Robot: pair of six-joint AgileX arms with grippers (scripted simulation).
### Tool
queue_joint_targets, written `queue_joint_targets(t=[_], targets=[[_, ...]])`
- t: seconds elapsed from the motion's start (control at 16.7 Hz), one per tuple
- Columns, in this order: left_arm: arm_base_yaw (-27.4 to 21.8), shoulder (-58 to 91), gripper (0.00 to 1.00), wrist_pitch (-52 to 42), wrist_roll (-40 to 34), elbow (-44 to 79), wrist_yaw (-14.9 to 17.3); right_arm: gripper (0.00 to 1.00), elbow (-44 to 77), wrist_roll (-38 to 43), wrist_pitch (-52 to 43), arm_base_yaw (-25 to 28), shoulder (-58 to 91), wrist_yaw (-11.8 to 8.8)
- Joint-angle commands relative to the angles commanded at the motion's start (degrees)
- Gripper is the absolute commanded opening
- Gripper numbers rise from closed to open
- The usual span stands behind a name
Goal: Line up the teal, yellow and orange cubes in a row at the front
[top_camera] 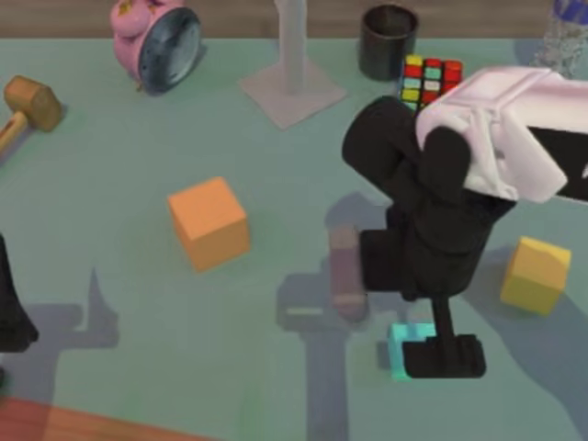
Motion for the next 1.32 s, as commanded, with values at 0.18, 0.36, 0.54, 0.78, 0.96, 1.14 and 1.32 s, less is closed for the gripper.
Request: queue_joint_targets(t=[0.18, 0.36, 0.54, 0.78, 0.96, 1.14, 1.32], targets=[[0.0, 0.0, 1.0, 0.0, 0.0, 0.0, 0.0, 1.0, 1.3, 0.0, -1.7, 0.0, -1.0, 0.0], [0.0, 0.0, 1.0, 0.0, 0.0, 0.0, 0.0, 1.0, 1.2, 0.0, -1.6, -0.3, -0.8, 0.0], [0.0, 0.0, 1.0, 0.0, 0.0, 0.0, 0.0, 1.0, 1.7, -0.5, -1.4, -4.3, -0.3, 0.2], [0.0, 0.0, 1.0, 0.0, 0.0, 0.0, 0.0, 1.0, 2.2, -2.0, -1.3, -15.1, 1.0, 0.4], [0.0, 0.0, 1.0, 0.0, 0.0, 0.0, 0.0, 1.0, 2.7, -3.3, -1.0, -23.3, 1.9, 0.6], [0.0, 0.0, 1.0, 0.0, 0.0, 0.0, 0.0, 1.0, 3.0, -3.9, -0.7, -26.9, 2.1, 0.7], [0.0, 0.0, 1.0, 0.0, 0.0, 0.0, 0.0, 1.0, 3.0, -3.9, -0.7, -27.0, 2.1, 0.7]])
